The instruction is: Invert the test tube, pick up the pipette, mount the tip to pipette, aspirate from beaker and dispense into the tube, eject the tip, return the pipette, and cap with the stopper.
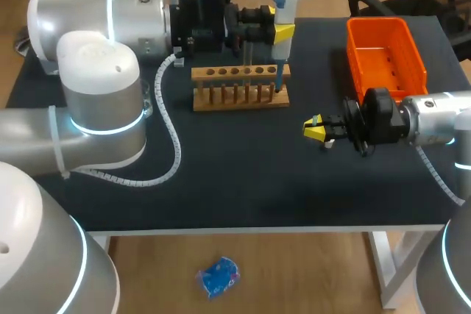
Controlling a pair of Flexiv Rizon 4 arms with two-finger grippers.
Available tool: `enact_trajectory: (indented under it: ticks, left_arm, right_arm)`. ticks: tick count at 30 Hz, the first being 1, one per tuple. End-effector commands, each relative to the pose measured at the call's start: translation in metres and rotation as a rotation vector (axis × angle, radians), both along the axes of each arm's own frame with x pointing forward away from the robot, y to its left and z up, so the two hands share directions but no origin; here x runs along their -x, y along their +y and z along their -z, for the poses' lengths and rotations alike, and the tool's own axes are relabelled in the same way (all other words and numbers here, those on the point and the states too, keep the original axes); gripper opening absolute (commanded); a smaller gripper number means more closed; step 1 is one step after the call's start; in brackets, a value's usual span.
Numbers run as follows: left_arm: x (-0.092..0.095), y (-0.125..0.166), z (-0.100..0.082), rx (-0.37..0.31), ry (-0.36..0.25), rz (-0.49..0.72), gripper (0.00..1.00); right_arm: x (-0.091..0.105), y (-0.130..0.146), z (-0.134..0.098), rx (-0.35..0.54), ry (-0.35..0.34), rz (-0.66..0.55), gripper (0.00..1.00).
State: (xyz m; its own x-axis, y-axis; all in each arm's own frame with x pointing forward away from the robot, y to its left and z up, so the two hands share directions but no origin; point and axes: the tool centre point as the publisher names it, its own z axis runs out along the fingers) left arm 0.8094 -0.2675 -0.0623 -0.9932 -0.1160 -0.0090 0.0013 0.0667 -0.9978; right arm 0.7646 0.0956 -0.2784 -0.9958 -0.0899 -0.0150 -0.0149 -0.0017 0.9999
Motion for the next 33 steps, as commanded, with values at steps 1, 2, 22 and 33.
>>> enact_trajectory:
  ticks: [1, 2, 22, 33]
  left_arm:
    - [0.0, 0.001, 0.0, 0.004, -0.001, 0.001, 0.0]
    - [0.0, 0.001, 0.0, 0.004, -0.001, 0.001, 0.0]
    - [0.0, 0.001, 0.0, 0.004, -0.001, 0.001, 0.0]
    - [0.0, 0.001, 0.0, 0.004, -0.001, 0.001, 0.0]
  right_arm:
    - [-0.004, 0.006, 0.003, -0.003, 0.009, -0.013, 0.0]
    - [-0.007, 0.009, 0.006, 0.0, 0.015, -0.011, 0.0]
    - [-0.053, 0.065, 0.002, -0.001, 0.026, -0.031, 0.0]
    - [-0.056, 0.07, -0.002, -0.006, 0.025, -0.039, 0.0]
